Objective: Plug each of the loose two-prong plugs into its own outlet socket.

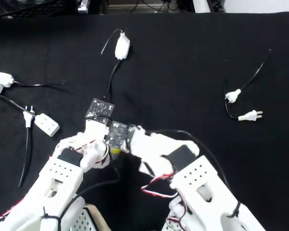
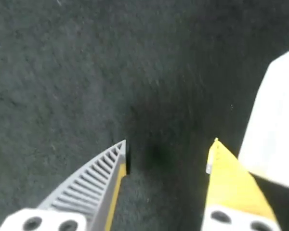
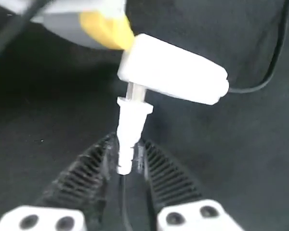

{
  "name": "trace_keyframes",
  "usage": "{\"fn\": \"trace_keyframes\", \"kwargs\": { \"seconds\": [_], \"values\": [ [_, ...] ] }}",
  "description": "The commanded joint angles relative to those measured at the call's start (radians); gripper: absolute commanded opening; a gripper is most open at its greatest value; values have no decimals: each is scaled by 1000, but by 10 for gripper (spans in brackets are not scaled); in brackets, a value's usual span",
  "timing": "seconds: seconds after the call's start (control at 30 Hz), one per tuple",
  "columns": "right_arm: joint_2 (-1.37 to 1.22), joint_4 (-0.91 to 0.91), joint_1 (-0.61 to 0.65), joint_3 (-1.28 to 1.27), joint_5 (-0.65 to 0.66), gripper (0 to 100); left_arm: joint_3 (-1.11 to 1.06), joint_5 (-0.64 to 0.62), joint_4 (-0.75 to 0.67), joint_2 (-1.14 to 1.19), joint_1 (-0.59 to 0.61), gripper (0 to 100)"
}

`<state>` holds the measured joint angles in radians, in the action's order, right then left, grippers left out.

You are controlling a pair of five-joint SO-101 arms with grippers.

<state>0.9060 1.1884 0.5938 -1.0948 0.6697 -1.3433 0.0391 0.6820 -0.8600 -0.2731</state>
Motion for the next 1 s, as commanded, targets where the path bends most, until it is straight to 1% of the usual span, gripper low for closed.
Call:
{"fn": "trace_keyframes", "kwargs": {
  "seconds": [0.0,0.17,0.23,0.3,0.43,0.53,0.6,0.7,0.87,0.97],
  "values": [
    [16,-18,-55,-22,49,12,50,5,-11,-9,4,275],
    [24,6,-195,-36,114,12,50,5,-11,-9,4,275],
    [25,26,-204,-30,126,12,50,5,-14,-9,4,275],
    [25,31,-175,-28,123,12,51,5,-15,-9,2,275],
    [25,31,-74,-13,38,12,56,5,-9,-9,2,275],
    [36,18,-8,8,2,12,56,5,-6,-9,-2,275],
    [62,-9,21,10,-25,12,65,3,29,-9,-5,275],
    [107,-57,32,1,-49,12,108,3,97,-9,-2,275],
    [120,-157,34,-58,-54,12,125,3,124,-9,-10,274],
    [119,-209,64,-79,-84,12,140,3,160,-9,-65,274]
  ]
}}
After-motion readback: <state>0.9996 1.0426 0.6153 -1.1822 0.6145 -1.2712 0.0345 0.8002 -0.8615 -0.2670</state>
